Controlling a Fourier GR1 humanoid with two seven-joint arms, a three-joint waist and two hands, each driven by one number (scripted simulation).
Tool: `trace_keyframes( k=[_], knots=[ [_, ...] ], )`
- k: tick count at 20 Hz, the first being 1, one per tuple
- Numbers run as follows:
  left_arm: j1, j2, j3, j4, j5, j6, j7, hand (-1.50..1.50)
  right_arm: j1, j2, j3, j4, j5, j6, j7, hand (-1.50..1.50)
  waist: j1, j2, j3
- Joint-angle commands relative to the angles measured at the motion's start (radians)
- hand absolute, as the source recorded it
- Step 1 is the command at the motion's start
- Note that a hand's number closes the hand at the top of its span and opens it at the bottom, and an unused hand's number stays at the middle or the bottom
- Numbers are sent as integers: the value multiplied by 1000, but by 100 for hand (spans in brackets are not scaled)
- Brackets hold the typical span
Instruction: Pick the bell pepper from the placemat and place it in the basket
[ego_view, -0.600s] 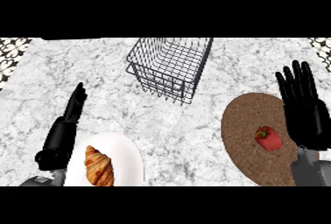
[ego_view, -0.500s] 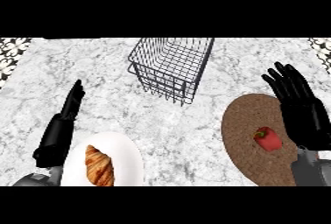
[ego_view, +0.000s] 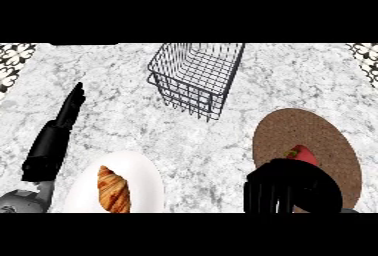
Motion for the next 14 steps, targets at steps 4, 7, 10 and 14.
trace_keyframes(
  k=[4, 7, 10, 14],
  knots=[
    [22, 47, 84, 48, 69, -68, -29, 0, 265, -168, -147, -322, 210, 111, -197, -150, -61, -9, -7],
    [6, 82, 110, 37, 74, -82, -15, 0, 176, -225, -382, -330, 290, 31, -194, -150, -62, -11, -7],
    [29, 71, 108, 43, 80, -92, -45, 0, 137, -299, -511, -353, 420, -9, -161, -150, -41, -5, -9],
    [3, 86, 115, 39, 96, -117, -15, 0, 63, -502, -664, -387, 545, 91, -172, -150, -29, -4, -8]
  ],
)
